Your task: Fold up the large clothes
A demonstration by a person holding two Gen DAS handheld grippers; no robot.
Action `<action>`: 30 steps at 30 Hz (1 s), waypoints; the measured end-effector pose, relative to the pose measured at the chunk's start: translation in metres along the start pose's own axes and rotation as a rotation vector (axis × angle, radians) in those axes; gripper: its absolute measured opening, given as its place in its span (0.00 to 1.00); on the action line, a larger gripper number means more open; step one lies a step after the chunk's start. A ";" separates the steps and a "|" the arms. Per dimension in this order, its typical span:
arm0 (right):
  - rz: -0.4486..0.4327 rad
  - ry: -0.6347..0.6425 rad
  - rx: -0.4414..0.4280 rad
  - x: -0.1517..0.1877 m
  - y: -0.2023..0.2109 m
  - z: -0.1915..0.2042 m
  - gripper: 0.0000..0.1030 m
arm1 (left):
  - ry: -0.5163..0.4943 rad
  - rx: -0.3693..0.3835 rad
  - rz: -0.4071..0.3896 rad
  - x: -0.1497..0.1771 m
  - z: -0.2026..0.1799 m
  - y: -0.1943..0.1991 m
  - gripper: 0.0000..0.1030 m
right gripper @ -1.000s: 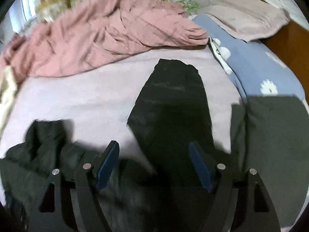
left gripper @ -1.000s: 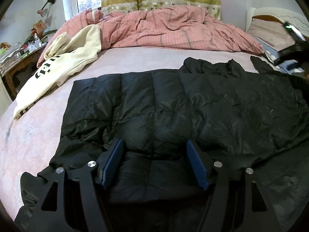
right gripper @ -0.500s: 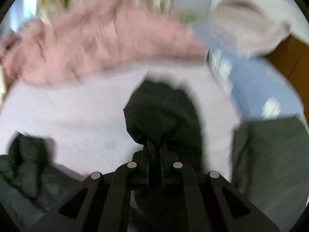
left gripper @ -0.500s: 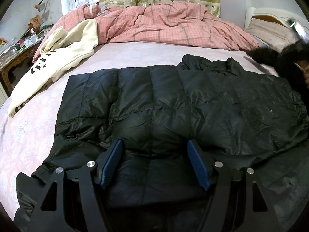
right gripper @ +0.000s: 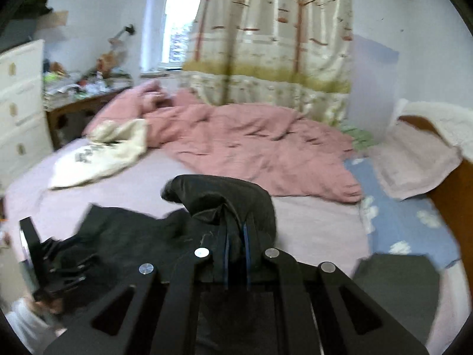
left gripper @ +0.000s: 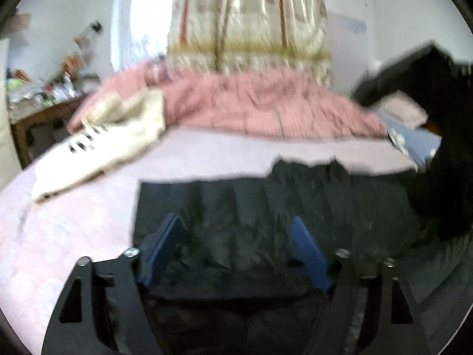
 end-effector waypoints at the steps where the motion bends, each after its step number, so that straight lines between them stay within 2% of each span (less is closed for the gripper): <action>1: 0.004 -0.018 -0.024 0.006 -0.004 0.010 0.08 | 0.013 0.015 -0.022 -0.003 0.001 0.006 0.76; 4: 0.005 -0.062 -0.092 0.022 -0.016 0.032 0.08 | 0.014 0.108 -0.045 -0.007 -0.002 0.015 0.76; 7: -0.033 -0.042 -0.207 0.027 -0.009 0.055 0.08 | -0.032 0.185 -0.066 -0.008 -0.010 0.021 0.77; 10: -0.014 0.023 -0.339 0.029 -0.003 0.074 0.08 | -0.081 0.203 -0.075 -0.008 -0.021 0.020 0.77; 11: -0.016 0.034 -0.359 0.029 -0.001 0.076 0.08 | -0.094 0.221 -0.081 -0.008 -0.026 0.020 0.77; 16: -0.016 -0.003 -0.364 0.029 -0.002 0.073 0.08 | -0.175 0.316 -0.119 -0.003 -0.042 0.032 0.80; 20: -0.043 -0.035 -0.364 0.022 0.001 0.066 0.08 | -0.243 0.328 -0.145 0.002 -0.053 0.039 0.82; 23: -0.036 -0.040 -0.390 0.017 0.003 0.068 0.08 | -0.232 0.345 -0.141 0.001 -0.054 0.039 0.82; 26: -0.025 -0.035 -0.424 0.019 0.010 0.074 0.08 | -0.194 0.402 -0.144 -0.003 -0.048 0.044 0.82; 30: -0.029 -0.019 -0.460 0.023 0.023 0.081 0.08 | -0.175 0.401 -0.171 -0.008 -0.041 0.051 0.82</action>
Point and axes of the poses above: each gripper's, at about its wrist camera, not at the fingertips, and y roughly against the way its jaws point, z to its left, x to its underside, the point moved 4 cm from there along -y, roughly the way its jaws point, and after that the axes turned 6 degrees about y, right-handed, at the moved point
